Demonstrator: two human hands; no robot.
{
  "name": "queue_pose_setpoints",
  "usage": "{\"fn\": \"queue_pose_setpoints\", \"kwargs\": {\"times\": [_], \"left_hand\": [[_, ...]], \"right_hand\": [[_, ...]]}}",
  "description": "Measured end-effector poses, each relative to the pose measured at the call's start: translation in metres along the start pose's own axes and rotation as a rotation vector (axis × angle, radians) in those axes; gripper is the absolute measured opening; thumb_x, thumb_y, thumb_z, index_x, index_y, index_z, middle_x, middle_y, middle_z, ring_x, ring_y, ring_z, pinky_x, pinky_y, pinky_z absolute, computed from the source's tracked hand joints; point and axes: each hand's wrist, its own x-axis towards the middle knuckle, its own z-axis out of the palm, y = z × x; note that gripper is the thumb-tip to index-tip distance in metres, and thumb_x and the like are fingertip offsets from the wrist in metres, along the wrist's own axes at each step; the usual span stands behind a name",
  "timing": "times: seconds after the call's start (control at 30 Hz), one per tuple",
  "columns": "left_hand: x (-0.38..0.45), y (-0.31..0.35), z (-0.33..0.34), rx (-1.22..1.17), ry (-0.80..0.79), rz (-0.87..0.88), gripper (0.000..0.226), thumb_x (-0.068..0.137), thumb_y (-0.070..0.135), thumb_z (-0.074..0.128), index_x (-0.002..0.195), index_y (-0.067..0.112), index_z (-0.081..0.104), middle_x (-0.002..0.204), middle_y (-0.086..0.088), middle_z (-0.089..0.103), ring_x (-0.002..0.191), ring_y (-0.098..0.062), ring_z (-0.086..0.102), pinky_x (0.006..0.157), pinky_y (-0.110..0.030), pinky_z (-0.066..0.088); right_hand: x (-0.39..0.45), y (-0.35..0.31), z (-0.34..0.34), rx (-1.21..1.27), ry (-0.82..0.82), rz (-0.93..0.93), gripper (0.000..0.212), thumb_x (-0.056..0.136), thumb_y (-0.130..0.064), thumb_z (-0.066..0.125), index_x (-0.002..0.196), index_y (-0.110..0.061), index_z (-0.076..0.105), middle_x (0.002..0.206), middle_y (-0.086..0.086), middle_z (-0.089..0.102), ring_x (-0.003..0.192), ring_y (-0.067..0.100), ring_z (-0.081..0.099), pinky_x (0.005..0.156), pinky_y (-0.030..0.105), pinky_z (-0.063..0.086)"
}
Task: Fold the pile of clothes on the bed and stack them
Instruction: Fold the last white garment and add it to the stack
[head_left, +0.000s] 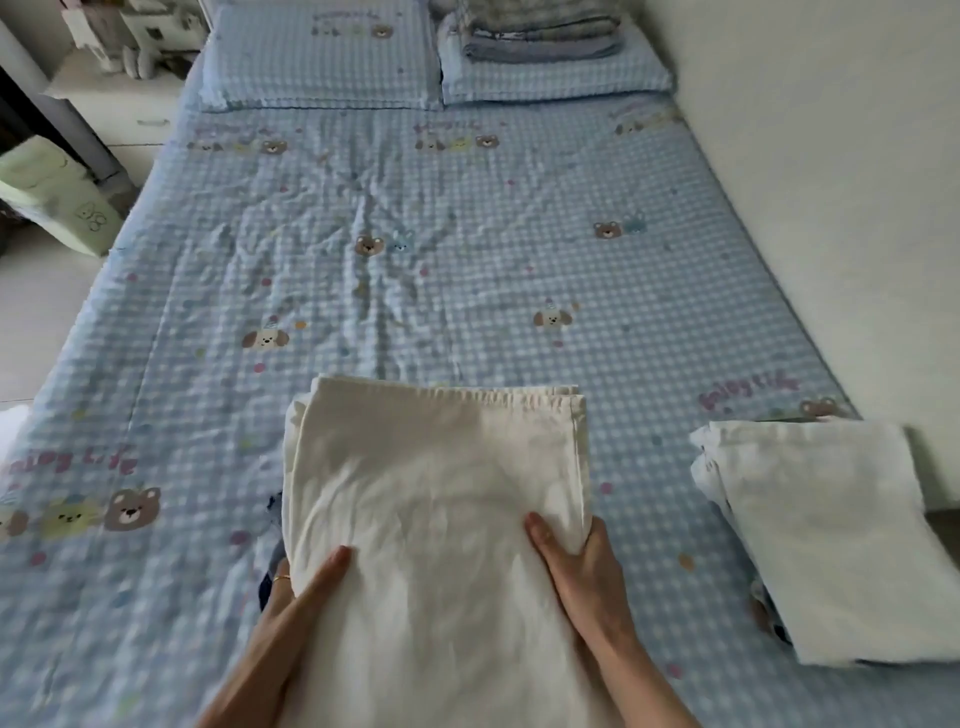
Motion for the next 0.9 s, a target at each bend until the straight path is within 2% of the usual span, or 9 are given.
{"fn": "queue_pose_setpoints", "kwargs": {"times": [0.07,0.17,0.3,0.43,0.53,0.6,0.67,0.8,0.9], "left_hand": [[-0.008,-0.006,0.059,0.007,-0.019,-0.005,0.055,0.074,0.047,0.067,0.122,0.040,0.042,0.097,0.015,0.059,0.082,-0.006,0.058,0.062,-0.023,0.043],[-0.016,-0.021,0.147,0.013,-0.074,-0.008,0.061,0.072,0.050,0.066,0.126,0.036,0.041,0.104,0.010,0.057,0.086,-0.007,0.055,0.073,-0.028,0.043],[-0.024,-0.038,0.237,0.022,-0.141,-0.024,0.065,0.061,0.057,0.068,0.117,0.038,0.042,0.099,0.015,0.057,0.086,-0.005,0.057,0.064,-0.023,0.043],[-0.026,-0.058,0.290,0.022,-0.178,-0.027,0.074,0.053,0.063,0.071,0.117,0.041,0.043,0.108,0.014,0.059,0.096,-0.009,0.059,0.073,-0.030,0.047],[-0.017,-0.075,0.310,0.046,-0.145,-0.023,0.071,0.054,0.066,0.069,0.114,0.042,0.041,0.104,0.018,0.057,0.092,-0.005,0.058,0.067,-0.024,0.045],[-0.003,-0.089,0.317,0.064,-0.125,-0.037,0.071,0.056,0.065,0.069,0.117,0.040,0.041,0.106,0.017,0.057,0.093,-0.006,0.058,0.070,-0.027,0.047],[0.014,-0.105,0.320,0.059,-0.096,-0.052,0.069,0.064,0.056,0.071,0.124,0.035,0.042,0.106,0.015,0.058,0.094,-0.006,0.058,0.075,-0.030,0.048],[0.047,-0.138,0.320,0.109,0.017,-0.036,0.058,0.077,0.038,0.072,0.125,0.021,0.045,0.103,0.009,0.059,0.087,0.001,0.055,0.067,-0.022,0.043],[0.065,-0.158,0.323,0.192,0.053,-0.001,0.057,0.076,0.040,0.072,0.123,0.025,0.044,0.109,0.006,0.059,0.093,-0.007,0.057,0.077,-0.029,0.047]], "right_hand": [[0.023,0.004,-0.056,-0.025,0.032,-0.005,0.053,0.065,-0.066,0.068,0.101,-0.031,0.051,0.085,-0.022,0.058,0.075,0.002,0.055,0.067,0.019,0.042],[0.058,0.012,-0.140,-0.068,0.115,-0.052,0.043,0.064,-0.067,0.069,0.090,-0.035,0.054,0.080,-0.024,0.059,0.069,-0.012,0.054,0.059,0.006,0.041],[0.098,0.030,-0.221,-0.102,0.131,0.003,0.052,0.067,-0.067,0.067,0.100,-0.030,0.052,0.085,-0.016,0.059,0.081,0.012,0.057,0.070,0.026,0.044],[0.131,0.051,-0.267,-0.096,0.117,0.031,0.056,0.068,-0.065,0.068,0.106,-0.028,0.051,0.090,-0.014,0.059,0.084,0.014,0.057,0.070,0.026,0.043],[0.154,0.069,-0.277,-0.093,0.083,0.060,0.055,0.070,-0.063,0.068,0.107,-0.026,0.051,0.096,-0.007,0.061,0.089,0.018,0.058,0.076,0.029,0.044],[0.171,0.083,-0.272,-0.109,0.056,0.079,0.052,0.073,-0.059,0.069,0.107,-0.024,0.051,0.095,-0.006,0.061,0.089,0.019,0.058,0.075,0.028,0.042],[0.187,0.101,-0.258,-0.151,0.017,0.097,0.047,0.076,-0.055,0.068,0.106,-0.022,0.051,0.093,-0.005,0.060,0.092,0.021,0.059,0.074,0.028,0.041],[0.217,0.140,-0.224,-0.255,-0.057,0.095,0.041,0.084,-0.047,0.063,0.105,-0.015,0.048,0.102,0.006,0.064,0.101,0.029,0.061,0.078,0.032,0.045],[0.230,0.166,-0.205,-0.347,-0.006,0.090,0.040,0.088,-0.044,0.059,0.105,-0.010,0.047,0.109,0.017,0.062,0.104,0.034,0.060,0.081,0.036,0.046]]}}
